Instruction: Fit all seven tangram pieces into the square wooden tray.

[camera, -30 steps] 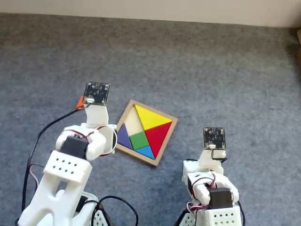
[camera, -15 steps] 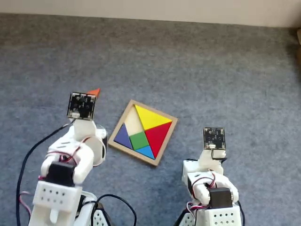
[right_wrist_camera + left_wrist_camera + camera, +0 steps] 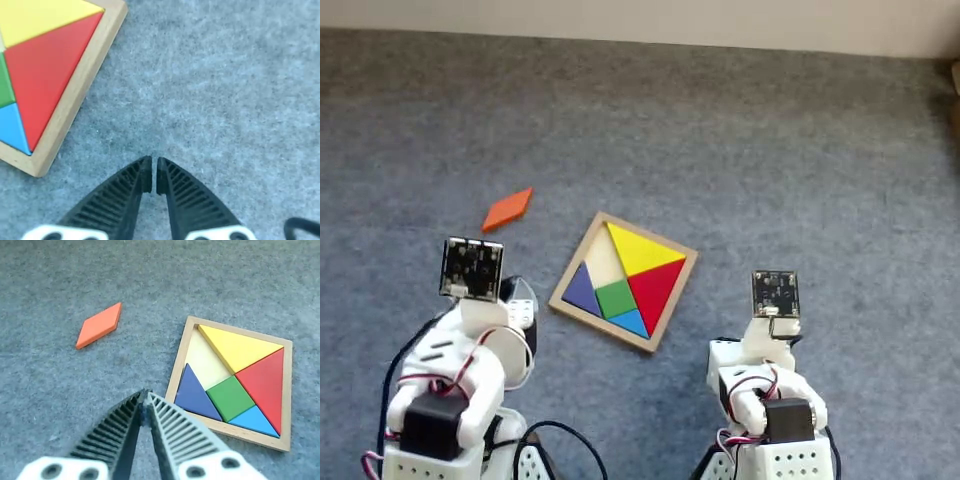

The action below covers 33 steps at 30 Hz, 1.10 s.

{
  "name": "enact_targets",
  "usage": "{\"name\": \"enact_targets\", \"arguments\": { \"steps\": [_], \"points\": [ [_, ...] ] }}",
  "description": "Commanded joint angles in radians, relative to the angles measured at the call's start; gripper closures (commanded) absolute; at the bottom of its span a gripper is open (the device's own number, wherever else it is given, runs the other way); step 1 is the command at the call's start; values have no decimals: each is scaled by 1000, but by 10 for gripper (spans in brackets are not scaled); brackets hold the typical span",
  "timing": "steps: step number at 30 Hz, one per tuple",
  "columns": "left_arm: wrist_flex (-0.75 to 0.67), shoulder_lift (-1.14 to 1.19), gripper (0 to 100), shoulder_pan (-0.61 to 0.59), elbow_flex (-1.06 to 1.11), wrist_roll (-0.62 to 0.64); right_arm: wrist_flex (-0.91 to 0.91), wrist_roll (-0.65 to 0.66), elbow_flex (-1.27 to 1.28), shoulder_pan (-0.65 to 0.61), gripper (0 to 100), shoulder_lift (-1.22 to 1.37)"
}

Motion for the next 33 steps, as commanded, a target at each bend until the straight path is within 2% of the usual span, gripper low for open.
{"name": "enact_targets", "arguments": {
  "steps": [1,8,13,22,33],
  "points": [
    [2,-150,993,-16,71,-5,7,-6,134,13,964,-19],
    [9,-147,993,-21,113,-3,7,-6,134,13,964,-19],
    [6,-150,993,-134,127,-3,7,-6,134,13,964,-19],
    [3,-150,992,-134,120,-9,7,-6,134,13,964,-19],
    [9,-139,993,-139,-56,-9,7,-6,134,13,964,-19]
  ]
}}
